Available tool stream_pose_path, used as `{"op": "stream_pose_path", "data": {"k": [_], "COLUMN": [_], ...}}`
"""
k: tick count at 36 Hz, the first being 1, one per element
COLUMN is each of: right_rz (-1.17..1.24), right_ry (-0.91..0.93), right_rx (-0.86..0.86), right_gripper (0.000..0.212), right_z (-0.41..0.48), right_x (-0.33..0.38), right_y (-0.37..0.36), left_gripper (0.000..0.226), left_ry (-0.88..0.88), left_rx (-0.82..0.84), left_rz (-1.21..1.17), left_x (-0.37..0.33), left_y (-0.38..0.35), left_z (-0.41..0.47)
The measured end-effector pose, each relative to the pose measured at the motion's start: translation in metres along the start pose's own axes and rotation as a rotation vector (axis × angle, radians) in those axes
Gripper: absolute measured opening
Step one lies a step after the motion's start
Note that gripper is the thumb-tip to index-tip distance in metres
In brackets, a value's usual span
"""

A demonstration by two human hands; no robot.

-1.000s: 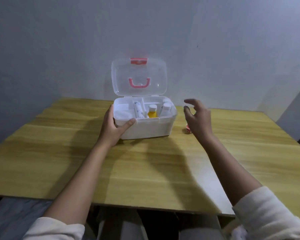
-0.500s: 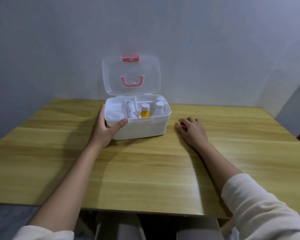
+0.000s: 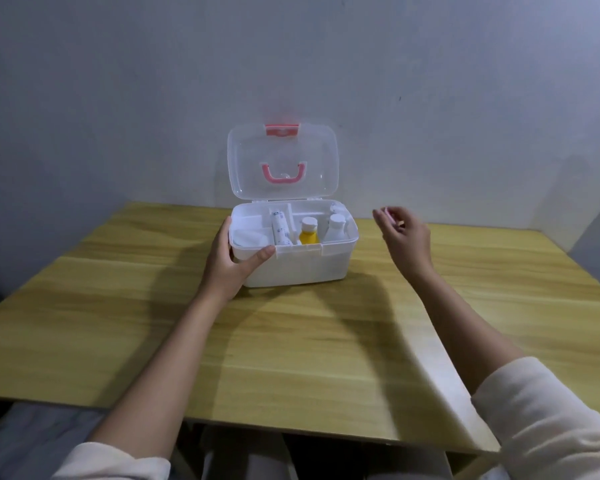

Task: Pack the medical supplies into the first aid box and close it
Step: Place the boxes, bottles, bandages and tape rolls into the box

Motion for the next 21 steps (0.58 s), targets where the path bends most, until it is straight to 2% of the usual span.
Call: {"op": "stream_pose_path", "data": {"k": [3,4,7,10,16,21], "right_rz": [0.111,0.147,0.193,0.183,-0.123,-0.369], "right_ry": [0.045,0.069,0.133,0.189,0.270,0.269], "right_rx": [0.036,0.065,0.212,0.393,0.586,0.681], "right_gripper": [0.024,0.025,0.029,0.034,0.039,0.036], "right_z": [0.005,0.004,-0.004,-0.018,-0.039,-0.040], "right_x": [0.046,0.062,0.106,0.136,0.135,0.110], "right_y": [-0.015,-0.023,-0.054,-0.092,-0.157,-0.184], "left_gripper": [0.116,0.114,0.088,0.080,0.112,0.109], "left_ry": [0.020,0.028,0.024,0.010,0.060,0.068], "left_rx": [0.003,0.002,0.002,0.021,0.006,0.006], "left_rz": [-0.003,-0.006,-0.031,-0.033,-0.060,-0.115], "left_x": [-0.002,-0.001,-0.003,-0.002,-0.001,0.005], "left_y": [0.002,0.003,0.002,0.002,0.008,0.009], "left_z": [-0.001,0.000,0.000,0.000,-0.001,0.003]}}
Point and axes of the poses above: each hand's wrist, its own z-axis towards the middle knuckle, its own y-axis out of the back of the hand, x = y × z, the point moved 6 cm from there along z, towards the middle knuckle, and after that the axes turned 10 degrees about -x, right-handed, at the moved point
